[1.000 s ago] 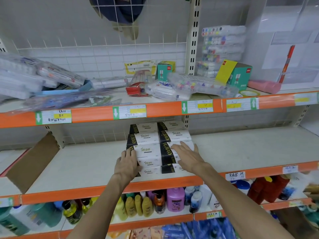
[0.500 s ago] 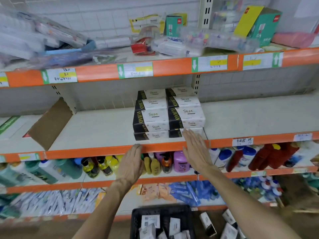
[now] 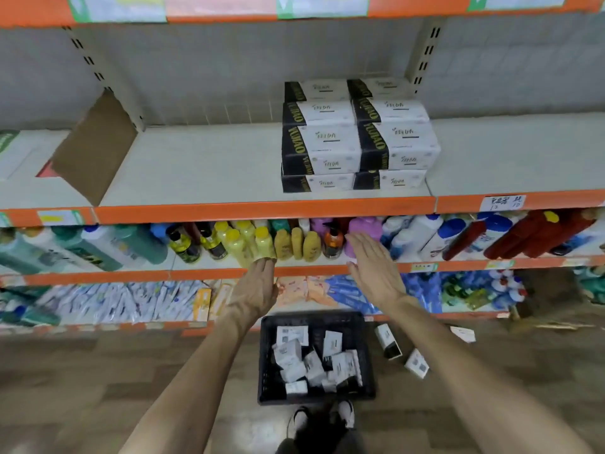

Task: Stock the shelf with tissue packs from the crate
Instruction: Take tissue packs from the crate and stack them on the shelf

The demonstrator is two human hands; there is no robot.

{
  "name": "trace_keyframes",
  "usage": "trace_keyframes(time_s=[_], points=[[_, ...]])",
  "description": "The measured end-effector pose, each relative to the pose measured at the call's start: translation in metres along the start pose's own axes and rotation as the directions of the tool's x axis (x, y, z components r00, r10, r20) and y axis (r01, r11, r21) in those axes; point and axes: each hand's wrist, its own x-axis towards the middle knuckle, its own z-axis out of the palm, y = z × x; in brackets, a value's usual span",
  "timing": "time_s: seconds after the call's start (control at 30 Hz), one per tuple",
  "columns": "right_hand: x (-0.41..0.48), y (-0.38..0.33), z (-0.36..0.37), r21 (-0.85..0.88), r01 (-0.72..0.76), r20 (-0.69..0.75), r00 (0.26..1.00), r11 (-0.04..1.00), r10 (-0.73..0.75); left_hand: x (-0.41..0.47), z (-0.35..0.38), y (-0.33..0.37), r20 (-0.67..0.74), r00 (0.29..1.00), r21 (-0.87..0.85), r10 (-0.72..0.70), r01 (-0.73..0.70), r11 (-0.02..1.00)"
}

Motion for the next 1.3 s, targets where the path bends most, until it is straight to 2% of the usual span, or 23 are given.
trace_keyframes(time_s=[0.2,0.37,0.43,0.6,0.8,1.07,1.3], points=[[-0.035,-0.011,0.065,0.023,-0.059,0.114,0.992,0.998,0.056,0.000,0.072,-0.018,0.099,0.995,-0.027,0.023,-0.021,0.999],[-0.055,0.004,0.134,0.033,-0.135,0.229,0.965,0.990,0.124,0.008,0.152,-0.025,0.171,0.984,-0.116,0.040,-0.020,0.993],[-0.065,0.016,0.171,0.030,-0.178,0.264,0.950,0.984,0.164,0.014,0.194,-0.026,0.189,0.982,-0.159,0.016,0.015,0.987],[-0.092,0.058,0.276,0.038,-0.301,0.358,0.895,0.953,0.268,0.026,0.301,-0.029,0.287,0.958,-0.145,-0.004,0.048,0.988],[-0.129,0.096,0.391,0.088,-0.414,0.378,0.855,0.906,0.355,0.050,0.414,-0.036,0.411,0.910,-0.110,-0.058,0.113,0.987],[-0.173,0.126,0.503,0.072,-0.430,0.507,0.793,0.900,0.338,0.069,0.518,-0.045,0.474,0.878,-0.097,-0.065,0.126,0.987],[-0.187,0.129,0.563,0.078,-0.397,0.527,0.795,0.915,0.300,0.072,0.579,-0.064,0.464,0.883,-0.081,-0.065,0.116,0.990]])
